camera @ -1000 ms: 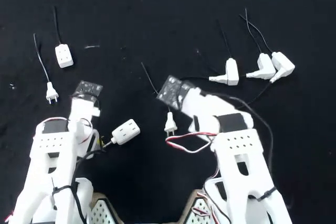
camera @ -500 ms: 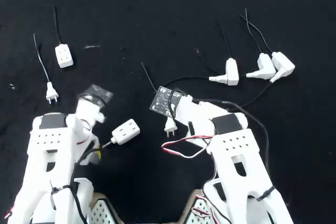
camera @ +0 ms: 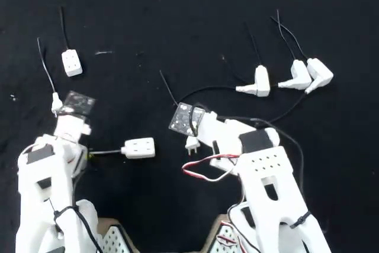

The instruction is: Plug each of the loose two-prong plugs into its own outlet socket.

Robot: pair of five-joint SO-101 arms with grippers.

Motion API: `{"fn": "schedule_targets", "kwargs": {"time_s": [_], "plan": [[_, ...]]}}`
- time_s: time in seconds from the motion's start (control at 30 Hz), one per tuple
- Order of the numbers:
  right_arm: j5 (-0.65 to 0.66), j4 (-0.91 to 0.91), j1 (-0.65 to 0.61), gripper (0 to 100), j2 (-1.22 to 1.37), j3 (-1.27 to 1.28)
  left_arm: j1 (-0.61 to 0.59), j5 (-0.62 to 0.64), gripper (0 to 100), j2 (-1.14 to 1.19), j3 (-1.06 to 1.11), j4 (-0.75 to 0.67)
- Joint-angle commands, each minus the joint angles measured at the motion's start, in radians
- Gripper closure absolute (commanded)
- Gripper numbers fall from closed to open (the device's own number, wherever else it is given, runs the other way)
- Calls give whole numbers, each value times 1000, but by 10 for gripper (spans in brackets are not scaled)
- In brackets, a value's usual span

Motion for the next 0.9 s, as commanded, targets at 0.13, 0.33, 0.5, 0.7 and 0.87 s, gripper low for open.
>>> {"fn": "schedule_targets", "kwargs": {"time_s": [0.13,0.33,0.5,0.7,0.87], "plan": [[-199,-48,-11,853,-15,-67,-119,-2,788,-18,-65,2],[-568,32,-40,854,240,-344,-36,178,789,-18,-223,313],[-456,29,-78,853,526,-518,77,358,790,-17,-168,319],[344,78,-48,854,644,-556,127,465,790,-17,-45,213],[712,74,-80,854,671,-567,136,520,790,-17,-13,201]]}}
